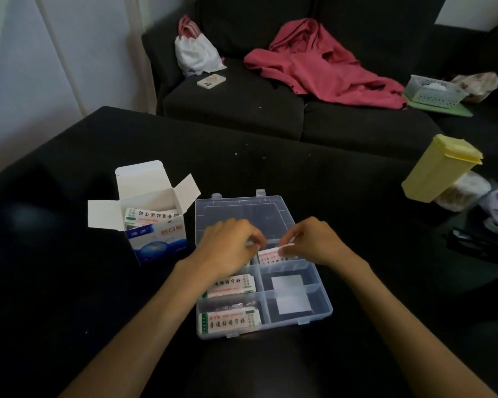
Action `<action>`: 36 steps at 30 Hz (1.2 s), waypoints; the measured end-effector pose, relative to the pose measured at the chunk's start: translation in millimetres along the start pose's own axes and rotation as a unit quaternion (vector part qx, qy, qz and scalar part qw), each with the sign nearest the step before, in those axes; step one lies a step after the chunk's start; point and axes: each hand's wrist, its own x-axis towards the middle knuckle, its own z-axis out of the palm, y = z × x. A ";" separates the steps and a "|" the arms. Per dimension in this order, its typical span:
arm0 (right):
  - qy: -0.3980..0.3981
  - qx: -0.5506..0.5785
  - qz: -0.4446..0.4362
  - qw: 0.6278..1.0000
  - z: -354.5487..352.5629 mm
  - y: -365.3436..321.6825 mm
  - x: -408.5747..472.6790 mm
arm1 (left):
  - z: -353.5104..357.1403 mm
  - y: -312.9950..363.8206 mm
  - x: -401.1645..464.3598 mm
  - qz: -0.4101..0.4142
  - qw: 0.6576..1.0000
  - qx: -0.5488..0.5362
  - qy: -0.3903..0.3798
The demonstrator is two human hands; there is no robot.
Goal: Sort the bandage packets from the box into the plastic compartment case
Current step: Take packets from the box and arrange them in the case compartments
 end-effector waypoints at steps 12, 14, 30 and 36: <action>0.062 -0.219 -0.099 0.969 4.5 -4.6 6.3 | 20.7 6.1 20.0 0.041 0.989 0.130 -0.065; 0.076 -0.233 -0.117 0.962 4.0 -5.6 2.9 | 18.1 6.5 22.1 0.041 0.989 0.130 -0.063; 0.001 -0.227 0.090 0.970 -8.8 1.1 8.3 | 16.8 -4.5 16.3 0.027 0.992 0.061 -0.103; -0.006 -0.226 0.083 0.970 -4.7 -0.2 10.8 | 16.5 -2.7 15.2 0.024 0.993 0.050 -0.104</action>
